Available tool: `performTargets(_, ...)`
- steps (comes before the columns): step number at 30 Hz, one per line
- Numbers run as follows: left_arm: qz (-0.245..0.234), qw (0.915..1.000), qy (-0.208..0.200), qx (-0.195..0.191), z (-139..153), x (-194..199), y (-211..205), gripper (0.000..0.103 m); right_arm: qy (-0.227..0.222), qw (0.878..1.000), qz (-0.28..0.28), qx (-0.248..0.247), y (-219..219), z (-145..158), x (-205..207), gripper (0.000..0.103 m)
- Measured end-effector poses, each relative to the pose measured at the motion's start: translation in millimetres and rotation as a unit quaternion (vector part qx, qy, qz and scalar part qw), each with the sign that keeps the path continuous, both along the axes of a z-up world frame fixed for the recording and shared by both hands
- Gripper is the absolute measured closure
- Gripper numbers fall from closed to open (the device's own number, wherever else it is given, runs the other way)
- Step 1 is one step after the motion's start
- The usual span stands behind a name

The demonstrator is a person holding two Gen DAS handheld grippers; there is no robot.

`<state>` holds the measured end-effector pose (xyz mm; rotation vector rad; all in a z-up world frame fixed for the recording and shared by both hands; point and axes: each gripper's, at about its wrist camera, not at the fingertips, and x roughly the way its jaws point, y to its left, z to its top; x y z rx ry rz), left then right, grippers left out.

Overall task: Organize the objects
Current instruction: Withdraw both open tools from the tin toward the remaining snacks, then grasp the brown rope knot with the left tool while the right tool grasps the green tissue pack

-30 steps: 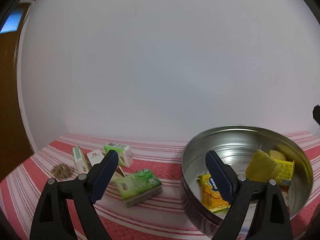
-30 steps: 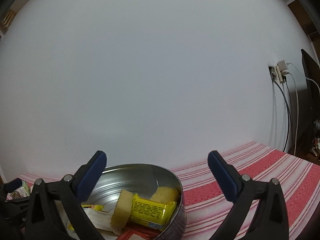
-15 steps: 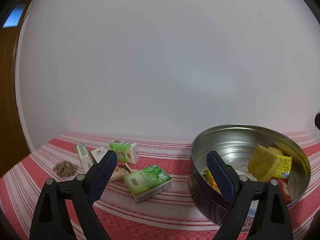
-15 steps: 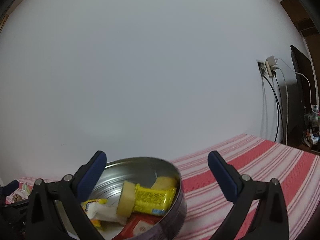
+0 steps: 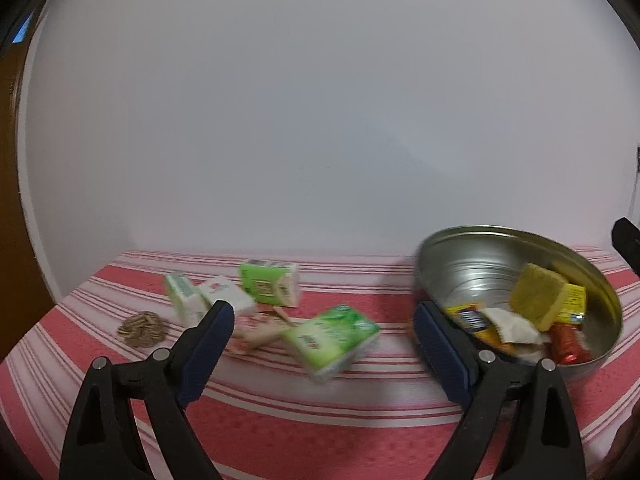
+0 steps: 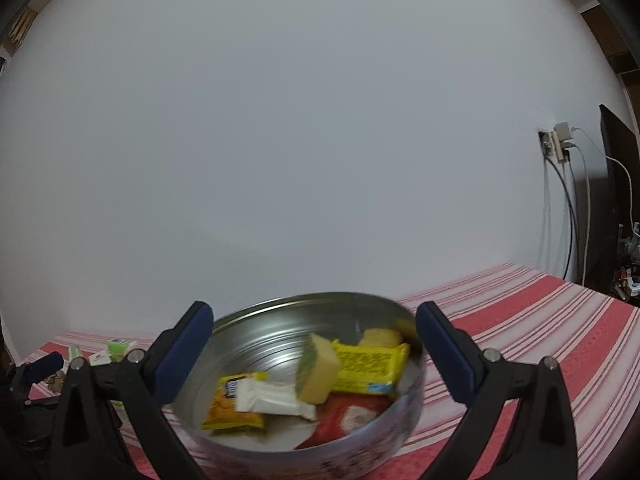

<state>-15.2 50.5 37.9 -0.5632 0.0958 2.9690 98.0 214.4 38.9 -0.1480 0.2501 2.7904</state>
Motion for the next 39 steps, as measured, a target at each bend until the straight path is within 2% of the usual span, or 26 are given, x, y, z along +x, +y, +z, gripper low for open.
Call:
performTargets(9, 0.052, 0.9985, -0.009, -0.017, -3.7, -23.5, -62.5, 0.010, -0.014, 0.999, 0.046, 0.001, -44.1, -3.5, -21.6, 0.000)
performTargets(19, 0.129, 0.9883, -0.081, 0.002, -18.7, -64.6, -139.4, 0.010, -0.052, 0.992, 0.111, 0.003, -97.2, -9.5, -55.7, 0.002)
performTargets(22, 0.132, 0.9850, -0.110, 0.008, -27.5, -77.0, -154.5, 0.010, -0.078, 0.987, 0.139, 0.006, -113.2, -13.0, -67.8, 0.005)
performTargets(30, 0.116, 0.9768, -0.179, 0.022, -46.8, -101.7, -167.1, 0.010, -0.131, 0.971, 0.202, 0.003, -144.6, -23.5, -91.6, 0.005)
performTargets(39, 0.125, 0.9688, -0.214, 0.009, -54.6, -127.8, -168.2, 0.010, -0.199, 0.948, 0.247, -0.023, -156.8, -35.9, -125.9, 0.006)
